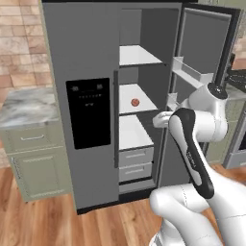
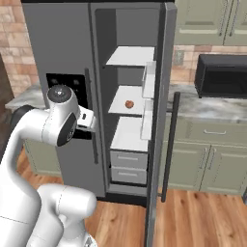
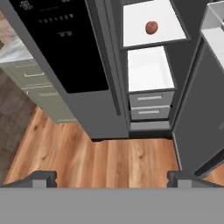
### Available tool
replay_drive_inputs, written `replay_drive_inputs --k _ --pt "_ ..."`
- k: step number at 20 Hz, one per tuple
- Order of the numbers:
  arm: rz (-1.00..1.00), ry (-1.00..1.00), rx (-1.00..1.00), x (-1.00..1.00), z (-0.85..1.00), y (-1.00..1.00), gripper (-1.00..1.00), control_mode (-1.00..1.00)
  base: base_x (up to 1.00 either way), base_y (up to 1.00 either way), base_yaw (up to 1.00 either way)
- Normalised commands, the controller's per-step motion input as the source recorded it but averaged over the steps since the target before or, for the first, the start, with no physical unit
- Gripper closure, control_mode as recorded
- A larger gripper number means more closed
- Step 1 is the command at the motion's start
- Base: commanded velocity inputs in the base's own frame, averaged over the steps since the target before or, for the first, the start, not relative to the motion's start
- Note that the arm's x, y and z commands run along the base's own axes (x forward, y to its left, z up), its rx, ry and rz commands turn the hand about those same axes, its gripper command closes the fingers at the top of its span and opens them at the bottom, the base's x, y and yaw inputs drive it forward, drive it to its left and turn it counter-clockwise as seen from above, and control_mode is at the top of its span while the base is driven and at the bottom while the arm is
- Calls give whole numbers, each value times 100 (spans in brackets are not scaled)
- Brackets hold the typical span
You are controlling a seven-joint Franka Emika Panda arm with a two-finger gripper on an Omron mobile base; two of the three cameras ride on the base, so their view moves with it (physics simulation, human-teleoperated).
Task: Retrieve the orange and peach from the fridge and place them into the bowl on the dining table.
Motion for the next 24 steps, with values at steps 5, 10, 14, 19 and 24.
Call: replay_drive_inputs --k 5,10,14,19,24 --pt "0 0 0 0 0 0 -100 100 75 -1 -18" --pt "0 0 0 0 0 0 -100 100 94 17 -11" --pt "0 0 0 0 0 0 -100 100 52 0 -14" --pt "0 0 0 0 0 0 -100 100 0 0 -14" --pt "0 0 0 0 0 0 -100 100 -25 0 -9"
